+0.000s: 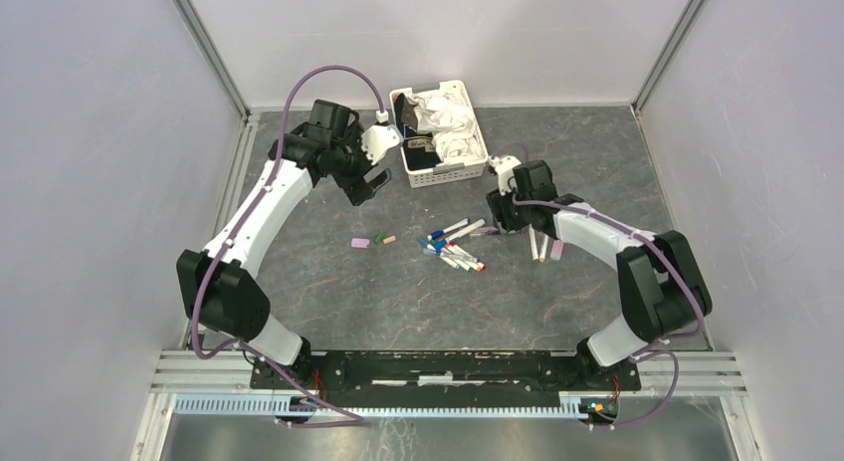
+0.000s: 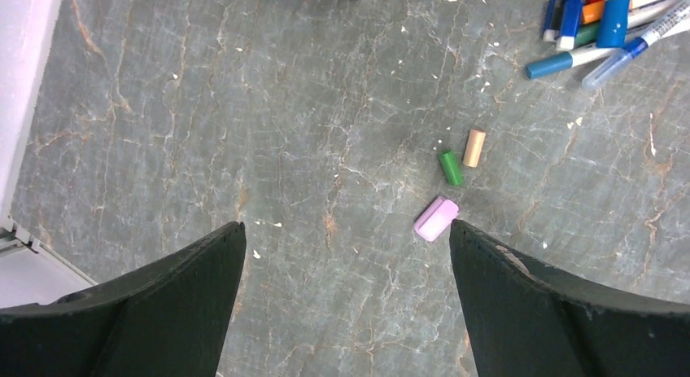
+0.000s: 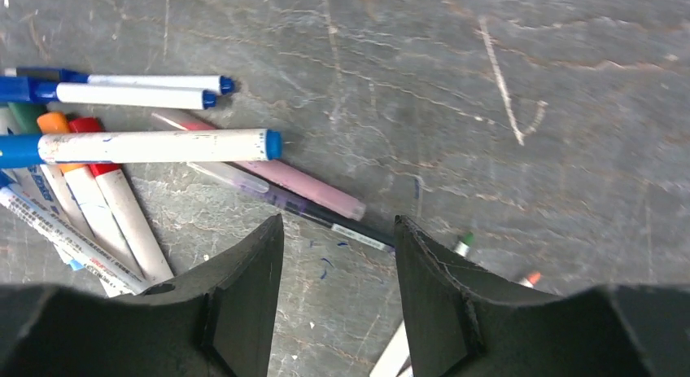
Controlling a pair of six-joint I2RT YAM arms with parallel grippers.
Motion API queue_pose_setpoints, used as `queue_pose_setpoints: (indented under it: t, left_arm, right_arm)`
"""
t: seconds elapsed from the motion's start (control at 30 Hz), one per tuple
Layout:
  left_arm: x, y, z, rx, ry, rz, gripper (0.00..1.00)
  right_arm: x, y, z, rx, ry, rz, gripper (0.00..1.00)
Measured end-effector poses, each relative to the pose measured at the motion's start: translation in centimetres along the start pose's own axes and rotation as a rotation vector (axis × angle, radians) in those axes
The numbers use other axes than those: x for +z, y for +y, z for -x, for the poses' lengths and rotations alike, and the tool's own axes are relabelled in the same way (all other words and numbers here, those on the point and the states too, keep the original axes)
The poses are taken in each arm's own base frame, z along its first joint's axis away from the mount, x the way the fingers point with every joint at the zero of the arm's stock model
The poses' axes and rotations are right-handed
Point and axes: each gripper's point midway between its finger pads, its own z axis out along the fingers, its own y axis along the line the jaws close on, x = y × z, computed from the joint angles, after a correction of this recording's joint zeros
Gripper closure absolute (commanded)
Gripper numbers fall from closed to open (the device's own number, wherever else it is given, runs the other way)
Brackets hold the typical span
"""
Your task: Open the pen caps
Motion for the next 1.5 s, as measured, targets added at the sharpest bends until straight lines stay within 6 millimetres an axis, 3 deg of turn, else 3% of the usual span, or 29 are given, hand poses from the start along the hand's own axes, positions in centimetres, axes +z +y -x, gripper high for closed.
queue_pose_setpoints:
  t: [0.17, 0.47, 0.7, 1.03, 1.13, 1.47, 1.5]
  left_arm:
    - [-0.2, -0.5, -0.4, -0.006, 0.017, -0.022, 0.0]
    - [-0.3, -0.7, -0.5, -0.008, 0.023, -0.031, 0.0]
    - [-0.3, -0.8, -0.6, -0.009, 0.024, -0.034, 0.0]
    - [-0.5, -1.5, -0.6, -0.013, 0.021, -0.065, 0.0]
    - [-0.6, -1.7, -0.5, -0.014, 0.017, -0.074, 0.0]
    - [-0.9, -2.4, 0.0, -0.018, -0.003, -0.113, 0.0]
    - [-1.0, -2.5, 0.1, -0.018, -0.009, -0.119, 0.0]
  right_arm:
    - [1.5, 1.6, -0.8, -0.057, 0.061, 0.089, 0.44]
    - [3.2, 2.1, -3.5, -0.079, 0.155, 0.134, 0.49]
    - [3.1, 2.2, -3.6, -0.072, 0.145, 0.142, 0.52]
    - [0.4, 4.9, -6.5, -0.088, 0.149, 0.182, 0.53]
    - [0.0, 5.2, -7.0, -0.092, 0.148, 0.184, 0.61]
    - [-0.2, 5.2, -7.3, -0.076, 0.138, 0.17, 1.0]
    - [-0.2, 5.2, -7.2, -0.077, 0.137, 0.171, 1.0]
